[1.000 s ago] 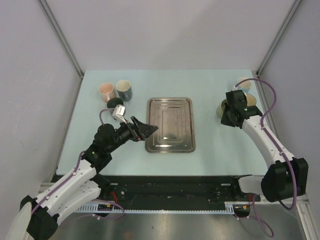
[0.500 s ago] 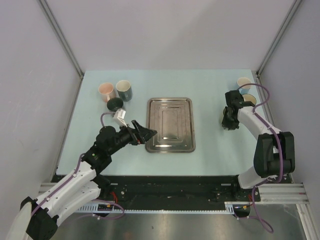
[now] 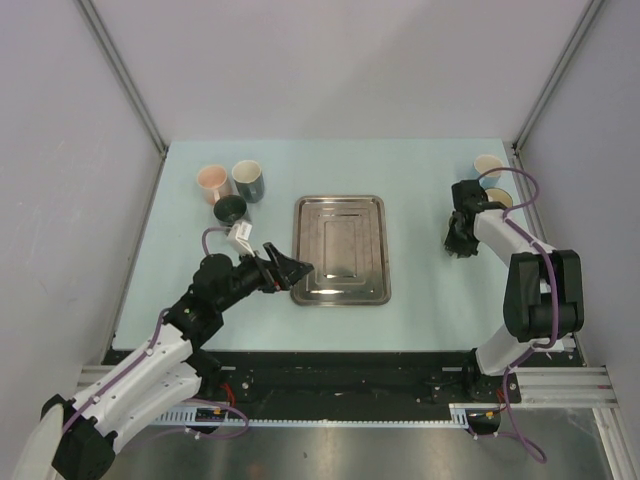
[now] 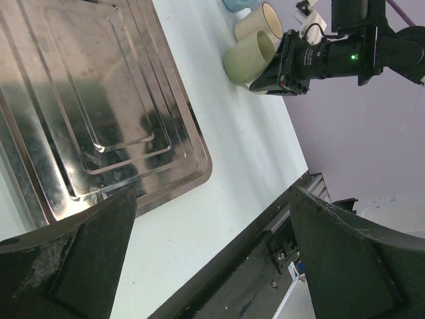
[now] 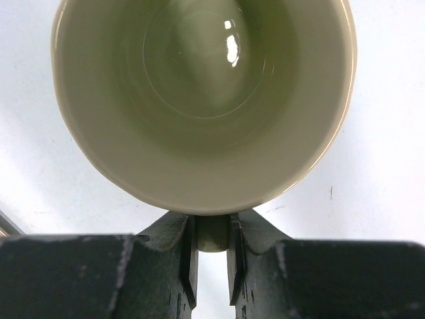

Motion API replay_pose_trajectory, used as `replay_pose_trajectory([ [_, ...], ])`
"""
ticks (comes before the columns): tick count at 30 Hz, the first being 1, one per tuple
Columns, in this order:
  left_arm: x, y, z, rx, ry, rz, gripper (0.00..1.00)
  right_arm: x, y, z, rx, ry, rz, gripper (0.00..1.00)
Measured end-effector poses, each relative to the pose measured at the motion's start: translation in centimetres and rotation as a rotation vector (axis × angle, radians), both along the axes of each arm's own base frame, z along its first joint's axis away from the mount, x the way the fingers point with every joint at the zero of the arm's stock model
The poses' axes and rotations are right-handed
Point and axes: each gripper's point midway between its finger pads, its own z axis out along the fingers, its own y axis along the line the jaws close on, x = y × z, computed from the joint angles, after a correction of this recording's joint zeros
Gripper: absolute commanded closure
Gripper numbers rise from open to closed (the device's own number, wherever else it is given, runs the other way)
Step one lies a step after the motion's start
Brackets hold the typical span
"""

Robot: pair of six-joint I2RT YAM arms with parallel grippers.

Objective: Turn the mug right side up

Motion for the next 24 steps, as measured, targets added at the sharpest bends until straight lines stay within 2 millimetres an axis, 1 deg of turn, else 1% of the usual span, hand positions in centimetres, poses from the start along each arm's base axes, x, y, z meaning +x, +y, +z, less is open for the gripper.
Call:
replay_pose_trajectory([
  [1, 0.0, 0.0, 0.0, 0.001, 0.0, 0.0, 0.0, 0.2, -0.1, 0.0, 0.001, -0.005, -0.004, 0.91],
  [2, -0.1, 0.0, 0.0, 0.001, -0.001, 0.0, 0.0, 0.3, -0.2, 0.0, 0.002, -0.01, -0.009, 0.82],
  [4, -0.1, 0.1, 0.1, 0.002, -0.005, -0.001, 0.0, 0.6, -0.4, 0.0, 0.006, -0.021, -0.019, 0.74],
  [5, -0.1, 0.1, 0.1, 0.003, -0.006, -0.001, 0.0, 0.7, -0.5, 0.0, 0.007, -0.023, -0.022, 0.67],
  [8, -0.1, 0.1, 0.0, 0.005, -0.004, -0.001, 0.0, 0.9, -0.4, 0.1, 0.018, -0.033, -0.03, 0.57],
  [11, -0.1, 0.1, -0.1, 0.006, -0.002, -0.001, 0.0, 1.0, -0.4, 0.1, 0.023, -0.036, -0.032, 0.51],
  [16, -0.1, 0.1, -0.1, 0.007, -0.001, -0.001, 0.0, 1.0, -0.3, 0.2, 0.03, -0.04, -0.036, 0.47],
  [19, -0.1, 0.1, -0.1, 0.008, 0.0, -0.001, 0.0, 1.1, 0.2, 0.7, 0.038, -0.057, -0.032, 0.45],
  [22, -0.1, 0.2, -0.3, 0.014, 0.005, 0.001, 0.0, 1.1, 1.5, 2.3, 0.053, -0.099, -0.005, 0.39],
  [23, -0.1, 0.2, -0.5, 0.02, 0.008, 0.002, 0.0, 1.0, 2.2, 3.1, 0.06, -0.118, 0.012, 0.36],
  [24, -0.1, 0.3, -0.6, 0.028, 0.01, 0.005, 0.0, 0.9, 3.1, 4.3, 0.059, -0.142, 0.035, 0.35],
])
